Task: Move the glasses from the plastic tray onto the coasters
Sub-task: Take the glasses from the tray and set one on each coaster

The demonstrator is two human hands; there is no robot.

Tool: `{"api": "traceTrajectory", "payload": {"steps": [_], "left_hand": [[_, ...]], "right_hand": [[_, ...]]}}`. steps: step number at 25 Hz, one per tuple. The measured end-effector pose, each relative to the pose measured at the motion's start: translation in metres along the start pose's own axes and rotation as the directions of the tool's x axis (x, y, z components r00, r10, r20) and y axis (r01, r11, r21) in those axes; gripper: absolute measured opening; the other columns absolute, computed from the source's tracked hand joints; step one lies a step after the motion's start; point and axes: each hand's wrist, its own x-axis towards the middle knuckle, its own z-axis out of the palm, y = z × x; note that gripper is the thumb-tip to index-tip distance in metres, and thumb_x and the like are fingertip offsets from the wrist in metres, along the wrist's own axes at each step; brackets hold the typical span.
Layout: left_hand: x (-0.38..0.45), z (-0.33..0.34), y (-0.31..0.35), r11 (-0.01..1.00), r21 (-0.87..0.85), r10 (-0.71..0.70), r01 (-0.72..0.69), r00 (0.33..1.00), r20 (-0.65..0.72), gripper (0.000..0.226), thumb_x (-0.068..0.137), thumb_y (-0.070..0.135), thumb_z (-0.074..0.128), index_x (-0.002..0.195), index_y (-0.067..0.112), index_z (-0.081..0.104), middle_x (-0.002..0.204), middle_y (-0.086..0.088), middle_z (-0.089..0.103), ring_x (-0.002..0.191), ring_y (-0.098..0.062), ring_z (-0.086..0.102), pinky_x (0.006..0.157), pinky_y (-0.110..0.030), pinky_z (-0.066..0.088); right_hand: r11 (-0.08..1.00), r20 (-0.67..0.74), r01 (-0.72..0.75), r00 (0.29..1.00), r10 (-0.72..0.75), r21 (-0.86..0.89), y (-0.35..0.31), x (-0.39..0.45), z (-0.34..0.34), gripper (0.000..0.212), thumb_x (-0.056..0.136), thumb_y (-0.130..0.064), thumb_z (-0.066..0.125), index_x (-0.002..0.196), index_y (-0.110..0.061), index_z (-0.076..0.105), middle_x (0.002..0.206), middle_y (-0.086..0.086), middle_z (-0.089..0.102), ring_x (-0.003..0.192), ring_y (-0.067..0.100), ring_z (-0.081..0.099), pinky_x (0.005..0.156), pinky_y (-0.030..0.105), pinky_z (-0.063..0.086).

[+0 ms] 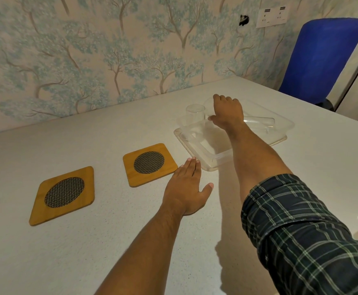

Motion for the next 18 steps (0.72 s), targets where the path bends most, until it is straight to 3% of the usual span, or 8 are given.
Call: {"api": "traceTrajectory", "payload": {"steps": [7,18], "left_hand": [[-0.0018,-0.0009,-0.0006,1.0,-0.017,0.015,-0.016,1.0,-0.018,0.081,0.105,0.06,0.024,0.164,0.011,-0.002,0.174,-0.006,-0.006,0.159,-0.018,-0.008,0.129,-0.039,0.0],[-0.0008,-0.0003,-0.0006,1.0,-0.015,0.007,-0.007,1.0,-0.012,0.081,0.104,0.062,0.021,0.164,0.013,-0.003,0.173,-0.005,-0.007,0.159,-0.018,-0.008,0.129,-0.04,0.001]], "right_hand": [[0.918,-0.009,-0.205,0.975,0.221,0.34,0.009,-0.0025,0.0011,0.076,0.087,-0.06,0.069,0.137,-0.006,0.049,0.13,0.013,0.064,0.116,0.035,0.061,0.091,0.043,0.047],[0.837,0.1,-0.297,0.954,0.283,0.459,0.0071,-0.009,0.0068,0.083,0.087,-0.066,0.064,0.145,-0.011,0.043,0.134,0.01,0.063,0.122,0.032,0.06,0.095,0.043,0.048]]}}
